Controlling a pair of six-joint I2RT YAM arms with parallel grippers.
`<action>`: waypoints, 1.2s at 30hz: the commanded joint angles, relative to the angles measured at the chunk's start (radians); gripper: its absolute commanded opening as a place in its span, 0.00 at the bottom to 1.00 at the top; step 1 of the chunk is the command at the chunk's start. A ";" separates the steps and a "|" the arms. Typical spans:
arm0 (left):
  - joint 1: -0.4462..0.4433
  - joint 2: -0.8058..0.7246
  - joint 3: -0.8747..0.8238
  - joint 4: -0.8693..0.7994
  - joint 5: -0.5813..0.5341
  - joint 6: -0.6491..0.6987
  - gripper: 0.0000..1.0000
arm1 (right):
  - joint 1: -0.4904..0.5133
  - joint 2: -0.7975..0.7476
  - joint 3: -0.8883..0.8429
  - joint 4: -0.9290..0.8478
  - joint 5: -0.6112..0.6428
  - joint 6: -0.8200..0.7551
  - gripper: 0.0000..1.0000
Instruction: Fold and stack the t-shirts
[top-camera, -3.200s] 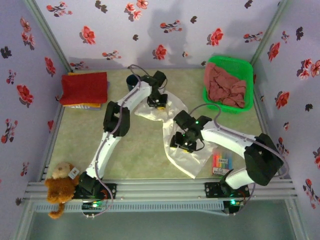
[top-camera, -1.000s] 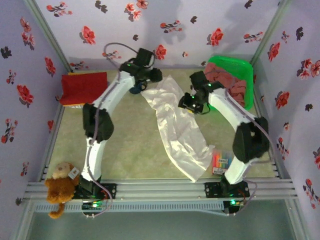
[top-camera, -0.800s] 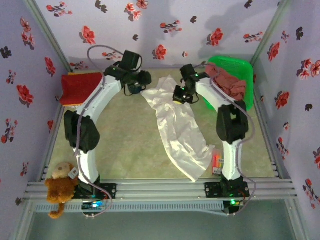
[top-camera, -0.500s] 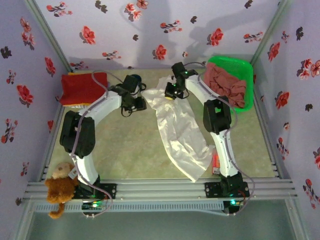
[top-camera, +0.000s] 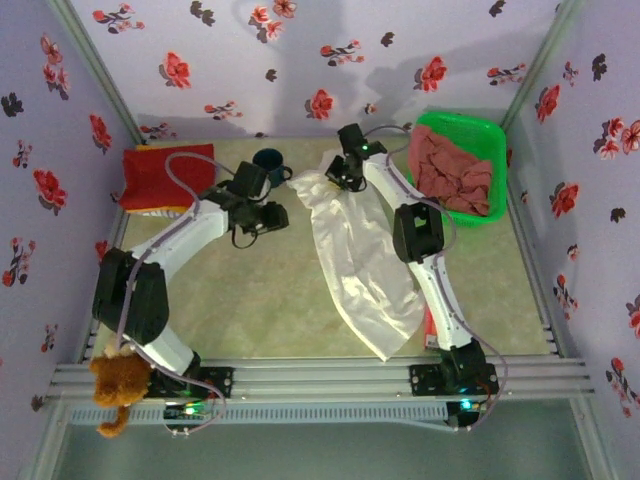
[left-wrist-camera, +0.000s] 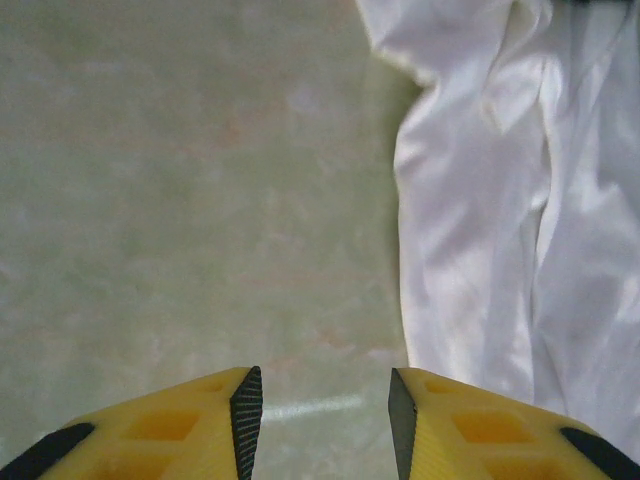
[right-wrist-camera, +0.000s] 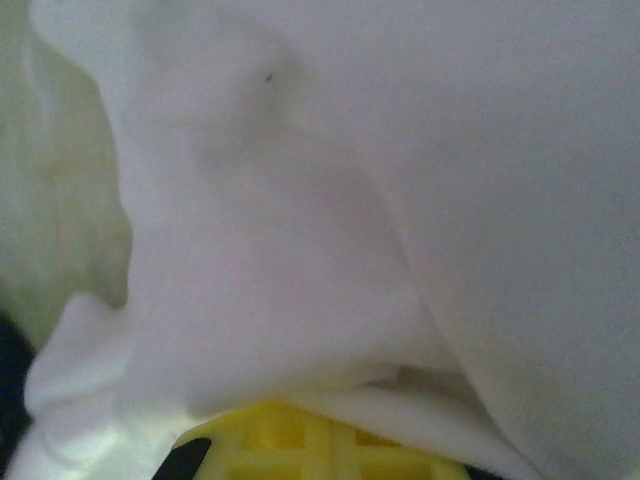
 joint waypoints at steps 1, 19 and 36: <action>-0.058 -0.030 -0.062 0.006 -0.012 -0.038 0.42 | -0.046 0.090 0.138 0.073 0.066 0.097 0.05; -0.454 0.161 0.097 -0.027 0.055 0.010 0.41 | -0.061 -0.369 0.011 -0.049 0.054 -0.188 0.30; -0.664 0.333 0.223 -0.236 0.088 0.086 0.48 | -0.390 -1.350 -1.171 -0.130 0.062 -0.252 0.41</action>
